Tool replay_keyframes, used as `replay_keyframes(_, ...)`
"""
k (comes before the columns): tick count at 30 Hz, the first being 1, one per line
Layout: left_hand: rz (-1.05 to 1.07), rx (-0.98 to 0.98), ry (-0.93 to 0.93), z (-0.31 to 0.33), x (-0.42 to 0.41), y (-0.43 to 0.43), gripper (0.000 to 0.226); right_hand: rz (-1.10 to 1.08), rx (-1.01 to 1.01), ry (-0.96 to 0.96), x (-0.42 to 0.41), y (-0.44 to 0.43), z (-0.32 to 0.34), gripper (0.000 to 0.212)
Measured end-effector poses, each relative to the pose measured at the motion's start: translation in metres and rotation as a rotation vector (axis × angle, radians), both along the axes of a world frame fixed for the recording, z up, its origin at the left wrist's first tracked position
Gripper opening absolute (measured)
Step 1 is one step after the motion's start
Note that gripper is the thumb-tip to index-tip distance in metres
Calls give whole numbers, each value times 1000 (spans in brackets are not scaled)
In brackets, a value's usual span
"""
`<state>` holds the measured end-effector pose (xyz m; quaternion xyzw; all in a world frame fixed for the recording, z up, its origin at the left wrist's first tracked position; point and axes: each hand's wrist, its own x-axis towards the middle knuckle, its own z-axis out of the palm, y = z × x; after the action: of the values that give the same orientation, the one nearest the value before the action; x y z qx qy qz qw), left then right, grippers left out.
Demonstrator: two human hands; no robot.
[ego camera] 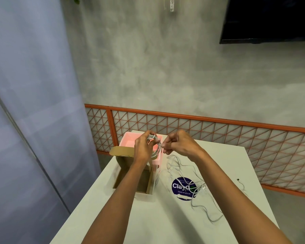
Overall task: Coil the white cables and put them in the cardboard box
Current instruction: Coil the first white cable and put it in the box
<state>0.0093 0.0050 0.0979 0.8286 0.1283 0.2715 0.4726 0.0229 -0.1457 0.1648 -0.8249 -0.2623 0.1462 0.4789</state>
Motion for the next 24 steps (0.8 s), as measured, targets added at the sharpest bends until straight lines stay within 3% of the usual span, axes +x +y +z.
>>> replay_keyframes(12, -90, -138, -12, 6, 1, 9, 23, 5, 156, 154, 12, -24, -1, 10)
replay_keyframes(16, -123, -191, 12, 5, 0, 8, 18, -75, 108, 112, 21, -28, -12, 10)
replay_keyframes(19, -194, -355, 8, 11, -3, 5, 14, -133, 60, 65, 31, -30, -21, 8)
replay_keyframes(24, -303, -532, 53, 19, -9, 1, 20, -310, -64, -134, 45, -29, -38, 10)
